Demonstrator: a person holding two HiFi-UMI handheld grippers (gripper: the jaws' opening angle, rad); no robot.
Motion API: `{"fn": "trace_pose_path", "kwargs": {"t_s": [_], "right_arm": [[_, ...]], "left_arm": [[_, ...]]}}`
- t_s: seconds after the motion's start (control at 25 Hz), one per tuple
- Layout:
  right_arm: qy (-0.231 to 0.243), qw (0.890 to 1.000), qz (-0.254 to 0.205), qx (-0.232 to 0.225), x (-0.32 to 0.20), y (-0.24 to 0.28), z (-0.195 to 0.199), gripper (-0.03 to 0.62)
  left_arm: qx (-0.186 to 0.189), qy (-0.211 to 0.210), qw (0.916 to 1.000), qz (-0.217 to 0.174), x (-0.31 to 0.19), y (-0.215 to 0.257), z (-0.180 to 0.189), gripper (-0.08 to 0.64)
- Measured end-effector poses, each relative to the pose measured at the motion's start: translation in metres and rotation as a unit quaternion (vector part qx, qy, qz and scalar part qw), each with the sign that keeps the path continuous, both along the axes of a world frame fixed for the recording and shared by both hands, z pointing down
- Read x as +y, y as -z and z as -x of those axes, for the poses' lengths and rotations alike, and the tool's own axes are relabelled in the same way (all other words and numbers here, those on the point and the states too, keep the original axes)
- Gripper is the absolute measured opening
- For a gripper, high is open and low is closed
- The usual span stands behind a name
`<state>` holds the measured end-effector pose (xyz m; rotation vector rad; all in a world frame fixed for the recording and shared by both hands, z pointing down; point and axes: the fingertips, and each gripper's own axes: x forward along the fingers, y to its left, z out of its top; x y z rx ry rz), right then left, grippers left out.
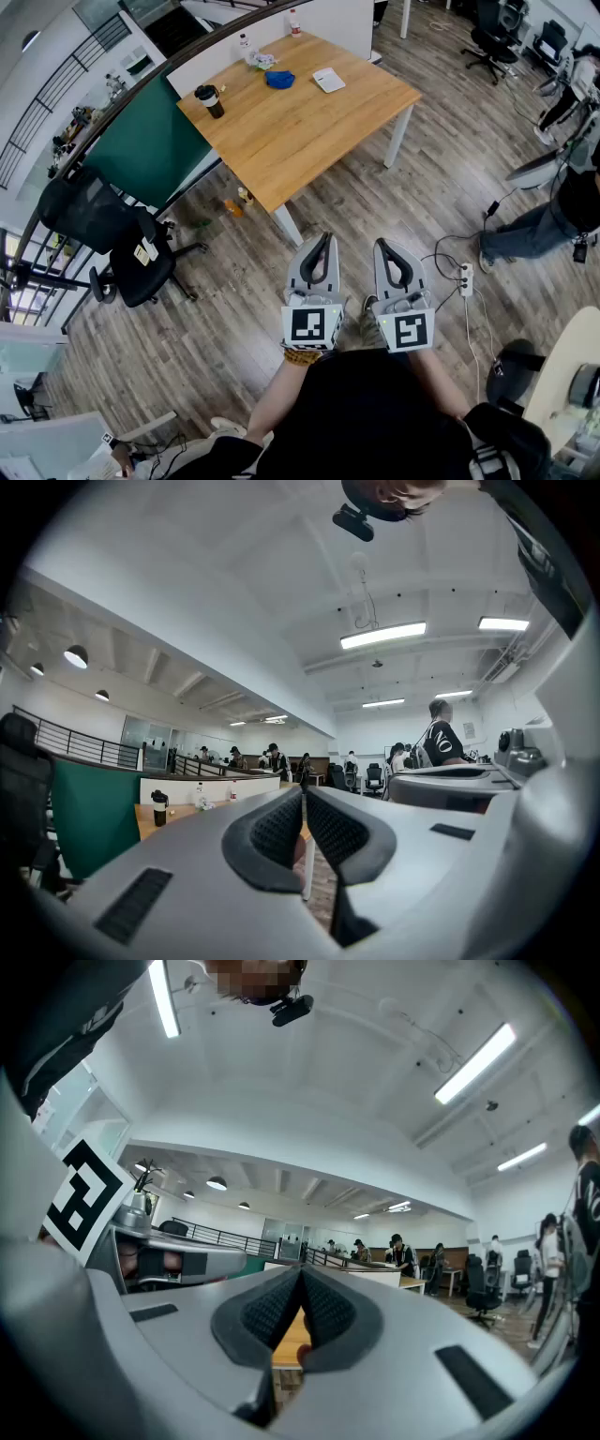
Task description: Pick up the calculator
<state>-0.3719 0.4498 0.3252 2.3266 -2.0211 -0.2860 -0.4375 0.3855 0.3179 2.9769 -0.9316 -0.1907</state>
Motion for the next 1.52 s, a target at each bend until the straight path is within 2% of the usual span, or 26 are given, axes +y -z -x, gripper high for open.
{"fn": "trace_pose_path", "kwargs": {"t_s": [0.16, 0.36, 0.48, 0.64, 0.76, 1.08, 1.52], "right_arm": [[0.011, 1.000, 0.001, -0.002, -0.016, -0.003, -0.043, 0.006], [0.035, 0.999, -0.011, -0.034, -0.026, -0.006, -0.093, 0.006], [0.033, 0.999, -0.005, -0.036, -0.026, -0.009, -0.124, 0.006], [0.025, 0.999, -0.001, -0.033, -0.030, -0.014, -0.161, 0.006], [0.028, 0.999, -0.003, -0.036, -0.035, -0.015, -0.178, 0.006], [0.038, 0.999, -0.005, -0.035, -0.061, -0.016, -0.198, 0.006], [0.023, 1.000, 0.019, 0.001, -0.127, -0.016, -0.256, 0.006]], "left_arm": [[-0.004, 0.008, 0.9999, 0.010, -0.015, 0.001, -0.041, 0.032], [-0.012, 0.004, 0.9999, 0.003, -0.018, 0.002, -0.102, 0.032], [-0.014, 0.000, 0.9999, 0.006, -0.012, 0.001, -0.133, 0.032], [-0.012, 0.005, 0.9999, -0.010, -0.010, 0.001, -0.169, 0.032], [0.000, 0.014, 0.9998, -0.012, -0.009, 0.005, -0.185, 0.032], [-0.003, 0.028, 0.9996, -0.008, -0.034, -0.004, -0.211, 0.032], [0.017, 0.047, 0.9988, 0.003, -0.113, -0.011, -0.275, 0.032]]}}
